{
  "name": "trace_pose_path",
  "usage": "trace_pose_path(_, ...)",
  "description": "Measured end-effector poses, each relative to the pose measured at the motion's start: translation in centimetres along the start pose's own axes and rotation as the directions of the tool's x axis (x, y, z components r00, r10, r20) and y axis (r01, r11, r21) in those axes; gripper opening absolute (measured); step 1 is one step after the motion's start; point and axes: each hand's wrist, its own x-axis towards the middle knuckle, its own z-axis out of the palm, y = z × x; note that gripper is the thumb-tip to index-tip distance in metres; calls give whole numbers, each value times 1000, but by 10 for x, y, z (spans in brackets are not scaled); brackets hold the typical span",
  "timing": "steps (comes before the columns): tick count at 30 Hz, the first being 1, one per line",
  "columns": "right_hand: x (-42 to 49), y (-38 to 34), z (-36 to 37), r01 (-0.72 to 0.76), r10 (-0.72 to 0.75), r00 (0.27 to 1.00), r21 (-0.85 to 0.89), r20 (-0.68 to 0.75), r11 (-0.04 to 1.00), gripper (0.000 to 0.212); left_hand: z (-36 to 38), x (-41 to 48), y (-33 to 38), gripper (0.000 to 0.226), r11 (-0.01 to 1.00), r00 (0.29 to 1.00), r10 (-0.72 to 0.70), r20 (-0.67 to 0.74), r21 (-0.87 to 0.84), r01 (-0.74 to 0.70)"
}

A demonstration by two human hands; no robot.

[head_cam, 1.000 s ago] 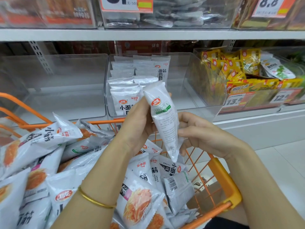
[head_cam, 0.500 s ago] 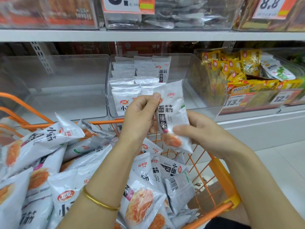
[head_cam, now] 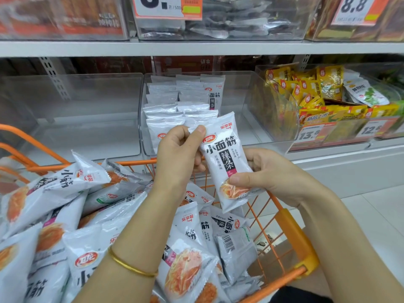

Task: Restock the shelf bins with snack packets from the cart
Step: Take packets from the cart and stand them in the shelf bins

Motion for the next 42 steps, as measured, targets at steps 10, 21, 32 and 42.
trace_pose_path(10,50,-41,-50,30,14,868,81,-497,996,21,-2,-1,-13,11,781,961,274,51,572,-253)
trace_pose_path(21,210,-4,-97,-396,206,798,-236,-566,887,54,-2,1,-22,18,667,968,234,92,709,-228)
trace_pose_path(32,250,8,-86,-375,26,779,-433,-626,819,7,-5,0,-22,19,695,977,199,83,691,-200)
trace_pose_path(42,246,10,-92,-437,136,829,-477,-542,762,28,-5,-1,-21,19,708,982,164,89,683,-180)
